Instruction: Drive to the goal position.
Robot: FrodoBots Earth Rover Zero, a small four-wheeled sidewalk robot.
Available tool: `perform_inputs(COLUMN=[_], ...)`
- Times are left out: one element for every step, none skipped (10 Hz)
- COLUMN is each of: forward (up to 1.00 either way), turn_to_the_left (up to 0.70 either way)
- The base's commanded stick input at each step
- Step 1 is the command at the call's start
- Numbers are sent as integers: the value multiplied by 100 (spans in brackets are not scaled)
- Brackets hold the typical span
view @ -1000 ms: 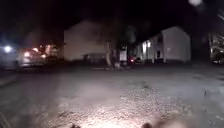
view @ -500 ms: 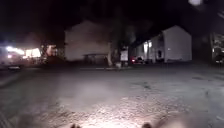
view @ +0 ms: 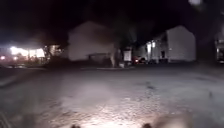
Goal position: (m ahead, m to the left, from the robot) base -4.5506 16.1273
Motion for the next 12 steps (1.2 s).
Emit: perform_inputs(forward=[0,0,0,0,0,0,0,0,0,0,0,5], turn_to_the_left=[70,70,70,70,70,70,70,70,70,70,70,62])
